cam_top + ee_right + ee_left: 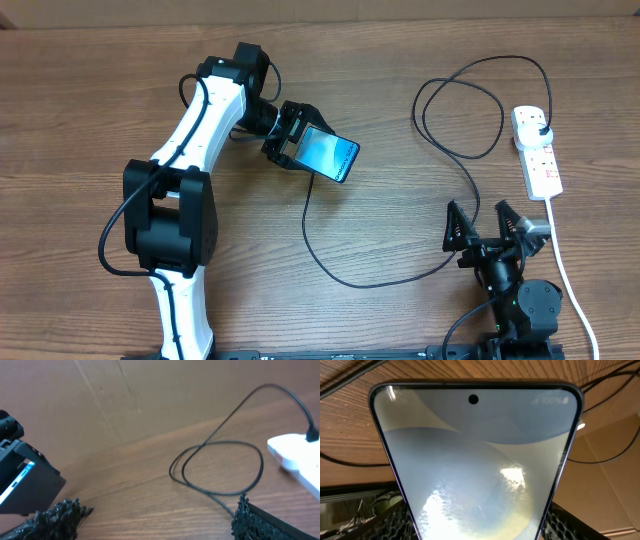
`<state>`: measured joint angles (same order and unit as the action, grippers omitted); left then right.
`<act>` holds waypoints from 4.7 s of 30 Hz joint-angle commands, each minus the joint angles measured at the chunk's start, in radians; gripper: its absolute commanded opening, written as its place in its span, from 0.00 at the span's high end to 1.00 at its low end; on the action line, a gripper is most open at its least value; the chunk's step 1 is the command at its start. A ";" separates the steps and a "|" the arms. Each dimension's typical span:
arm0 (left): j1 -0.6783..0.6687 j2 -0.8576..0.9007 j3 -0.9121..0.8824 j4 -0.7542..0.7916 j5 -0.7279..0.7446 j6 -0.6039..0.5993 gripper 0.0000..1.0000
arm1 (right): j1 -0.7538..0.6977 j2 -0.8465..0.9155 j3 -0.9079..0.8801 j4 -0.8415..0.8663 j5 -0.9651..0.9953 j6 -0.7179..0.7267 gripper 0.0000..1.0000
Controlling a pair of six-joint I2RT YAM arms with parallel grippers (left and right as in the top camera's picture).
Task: Plug charger to phone and switch on socket
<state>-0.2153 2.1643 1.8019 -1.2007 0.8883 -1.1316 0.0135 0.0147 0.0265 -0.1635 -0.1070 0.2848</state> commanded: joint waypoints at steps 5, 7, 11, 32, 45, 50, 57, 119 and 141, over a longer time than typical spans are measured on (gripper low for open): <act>0.006 0.006 0.029 0.002 0.056 -0.023 0.40 | -0.003 -0.011 0.143 -0.169 -0.073 0.082 0.00; 0.006 0.006 0.029 0.004 0.061 -0.033 0.40 | -0.003 -0.003 0.201 -0.243 -0.100 0.083 0.00; 0.006 0.006 0.029 0.010 0.085 -0.037 0.39 | -0.003 0.046 0.328 -0.402 -0.110 0.087 0.00; 0.006 0.006 0.029 0.024 0.134 -0.043 0.40 | -0.004 0.867 1.181 -1.002 -0.209 -0.059 0.00; 0.006 0.006 0.029 0.024 0.134 -0.043 0.39 | -0.004 1.218 1.424 -1.147 -0.189 -0.043 0.00; 0.006 0.006 0.029 0.026 0.134 -0.060 0.39 | -0.003 1.262 1.421 -1.105 -0.303 -0.043 0.00; 0.006 0.006 0.029 0.027 0.134 -0.089 0.39 | -0.003 1.280 1.419 -1.028 -0.322 0.041 0.00; 0.000 0.006 0.029 0.040 0.125 -0.150 0.39 | 0.359 1.522 1.413 -0.791 -0.288 0.294 0.15; -0.002 0.006 0.029 0.053 0.134 -0.174 0.39 | 0.371 1.561 1.393 -0.708 -0.286 0.348 0.53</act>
<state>-0.2153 2.1643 1.8027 -1.1477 0.9730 -1.2846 0.3756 1.5665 1.4246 -0.8837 -0.4026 0.6136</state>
